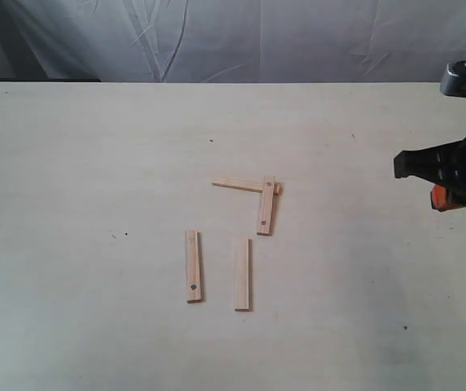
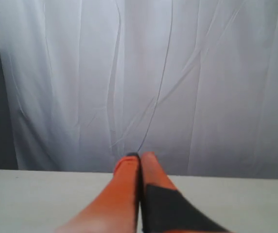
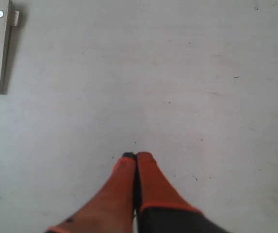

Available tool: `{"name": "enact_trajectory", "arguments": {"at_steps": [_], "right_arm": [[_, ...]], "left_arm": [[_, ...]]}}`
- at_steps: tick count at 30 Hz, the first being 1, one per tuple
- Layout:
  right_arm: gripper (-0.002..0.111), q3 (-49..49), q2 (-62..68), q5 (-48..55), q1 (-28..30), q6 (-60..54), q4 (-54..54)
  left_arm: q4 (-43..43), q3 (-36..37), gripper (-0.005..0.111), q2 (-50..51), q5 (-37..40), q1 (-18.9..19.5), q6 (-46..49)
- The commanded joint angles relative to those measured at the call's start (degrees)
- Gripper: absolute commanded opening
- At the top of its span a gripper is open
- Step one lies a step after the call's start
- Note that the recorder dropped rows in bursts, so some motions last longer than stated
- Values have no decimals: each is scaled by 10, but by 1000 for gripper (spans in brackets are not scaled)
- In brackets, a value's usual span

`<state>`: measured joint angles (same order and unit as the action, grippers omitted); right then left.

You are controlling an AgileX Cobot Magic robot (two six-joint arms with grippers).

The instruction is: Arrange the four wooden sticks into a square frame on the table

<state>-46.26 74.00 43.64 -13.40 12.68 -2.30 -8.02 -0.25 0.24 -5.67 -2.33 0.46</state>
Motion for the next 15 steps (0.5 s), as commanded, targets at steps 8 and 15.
{"name": "enact_trajectory", "arguments": {"at_steps": [8,15], "right_arm": [[-1,3,-4,-8,1,-5,1],[-1,3,-4,-23,1,-9,-27]], "left_arm": [[3,-121,0,60,107,1,-16],[21,-352,0,314,338,1,-18]]}}
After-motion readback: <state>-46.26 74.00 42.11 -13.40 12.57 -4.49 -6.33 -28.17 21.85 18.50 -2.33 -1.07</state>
